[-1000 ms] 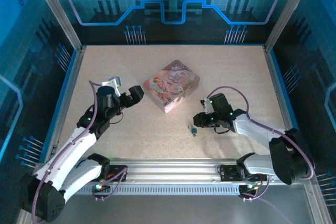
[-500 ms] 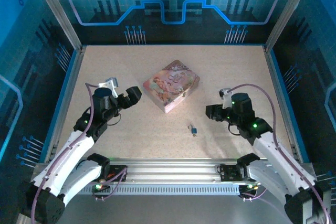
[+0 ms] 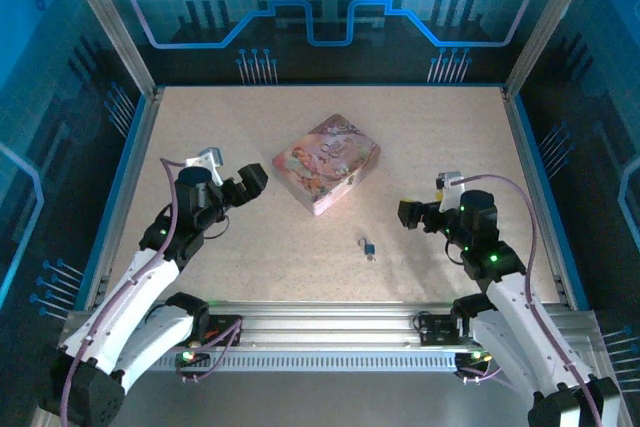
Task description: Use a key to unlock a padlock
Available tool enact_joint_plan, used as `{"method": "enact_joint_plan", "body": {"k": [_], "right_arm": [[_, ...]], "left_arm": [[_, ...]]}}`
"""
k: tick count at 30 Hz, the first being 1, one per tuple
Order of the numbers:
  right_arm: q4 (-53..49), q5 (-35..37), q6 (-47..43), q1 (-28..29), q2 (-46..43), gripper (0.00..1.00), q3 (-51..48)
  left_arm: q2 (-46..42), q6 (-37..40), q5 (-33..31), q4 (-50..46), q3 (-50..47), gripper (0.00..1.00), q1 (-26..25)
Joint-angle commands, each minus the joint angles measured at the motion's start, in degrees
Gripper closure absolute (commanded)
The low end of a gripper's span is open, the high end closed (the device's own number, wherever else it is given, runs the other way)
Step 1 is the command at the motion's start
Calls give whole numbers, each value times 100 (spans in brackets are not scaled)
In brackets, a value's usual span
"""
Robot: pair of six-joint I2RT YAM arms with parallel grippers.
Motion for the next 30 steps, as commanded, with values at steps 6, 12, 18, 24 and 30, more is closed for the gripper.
{"method": "enact_joint_plan", "body": {"k": [6,12,18,24,30], "right_arm": [[1221,616,-1097,-120,43,0,-493],[1812,1391,-1301,-159,725,0,-720],[2955,1628,-1085,-269,1858,0,-855],[4100,1706,-1141,-320,2730,0,-784],[4758,1559,-1389,-373,3442,0,-563]], "left_arm": [[-21,52,-92,-112,106,1,99],[63,112,-94,-155,170,1,135],[142,116,-67,-172,170,1,170],[146,144,-87,-192,157,1,195],[153,161,-82,-200,117,1,214]]}}
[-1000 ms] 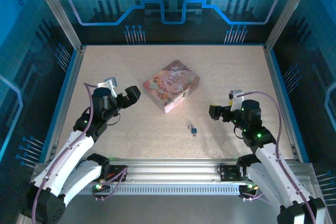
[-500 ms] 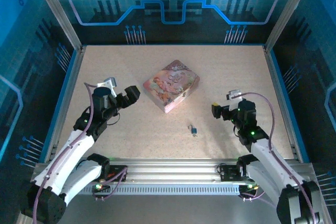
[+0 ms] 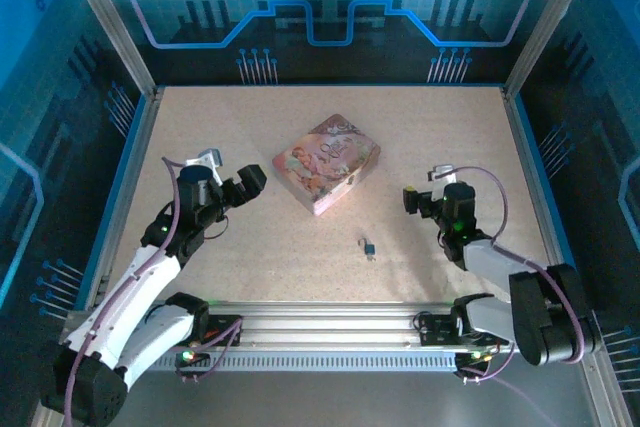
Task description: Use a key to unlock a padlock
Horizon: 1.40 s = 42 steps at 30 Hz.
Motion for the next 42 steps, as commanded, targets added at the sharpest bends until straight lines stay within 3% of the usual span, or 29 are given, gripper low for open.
{"method": "enact_joint_plan", "body": {"k": [1,7,16,20,23,26,32,42], "right_arm": [[761,-17,-298,-106,248,0,238],[1399,-219,-498,-230,498,0,89],[2155,-470,-496,-376,1544,0,212],[1325,-299,-372,-407,1611,0,671],[1271,-578,-301,-565,1634,0,722],[1266,-582,-303,-562,1625,0,722],[1268,-575,-304,-567,1624,0,722],[1268,-567,-304,-559,1624,0,720]], "left_arm": [[3,163,-78,-62,106,1,81],[6,192,-79,-73,54,1,107],[-1,223,-101,-204,18,1,168],[-11,279,-190,-356,-16,1,242],[-2,503,-299,-338,-55,1,316],[105,801,-803,-341,-141,1,424],[448,1450,-1550,378,-463,1,777],[1020,2399,-1870,1895,-1091,1,1223]]}}
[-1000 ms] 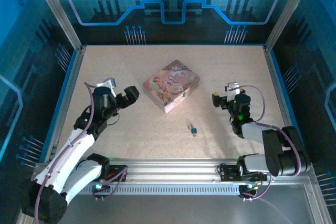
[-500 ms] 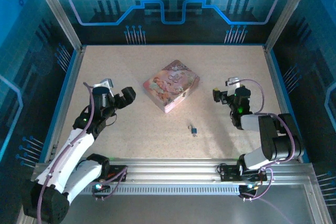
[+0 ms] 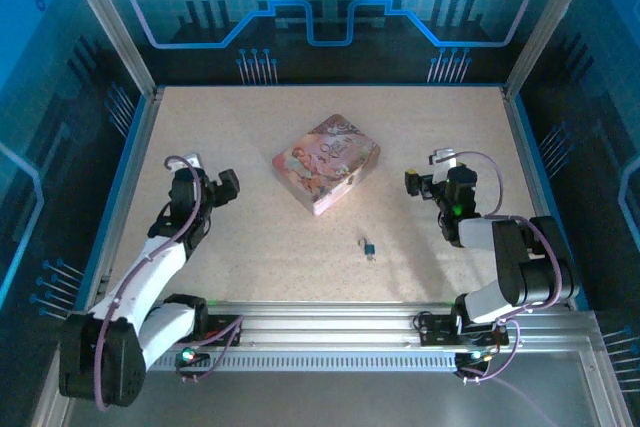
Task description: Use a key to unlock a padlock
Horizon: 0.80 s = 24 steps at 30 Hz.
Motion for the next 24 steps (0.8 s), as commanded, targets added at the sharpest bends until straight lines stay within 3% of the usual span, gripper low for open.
{"method": "enact_joint_plan", "body": {"k": [1,18,24], "right_arm": [[-17,-69,48,-59,29,0,58],[-17,-72,52,-58,29,0,53],[-17,-74,49,-54,29,0,58]], "left_arm": [[275,565,-277,952,-390,1,186],[1843,1701,893,4475,-1018,1,441],[2070,1714,1459,4499,-876,1,510]]}}
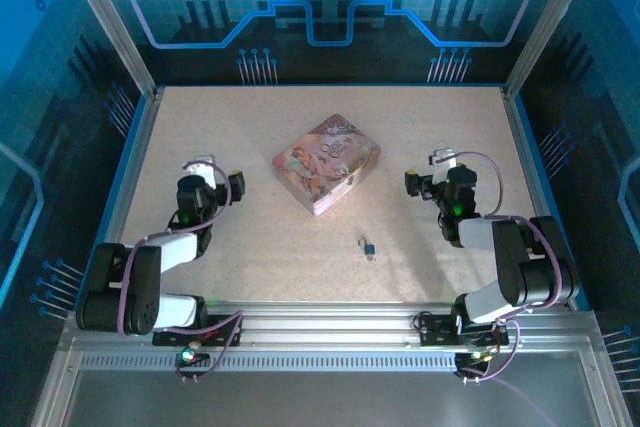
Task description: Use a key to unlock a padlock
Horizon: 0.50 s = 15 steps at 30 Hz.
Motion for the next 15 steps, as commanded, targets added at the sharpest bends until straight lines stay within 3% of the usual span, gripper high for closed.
{"method": "enact_joint_plan", "body": {"k": [1,6,10,13,15], "right_arm": [[18,-65,54,-59,29,0,58],[18,-68,52,-53,29,0,58],[18,-66,49,-55,29,0,57],[17,-72,46,-53,29,0,57],[18,-65,48,-52,29,0,57]], "left_arm": [[172,164,532,761,-33,1,87],[1367,133,540,3129,-593,1,94],[1240,6,339,2696,-471,1,140],[1171,-34,462,1548,102,1,188],[1173,40,559,1402,159,1,164]]}}
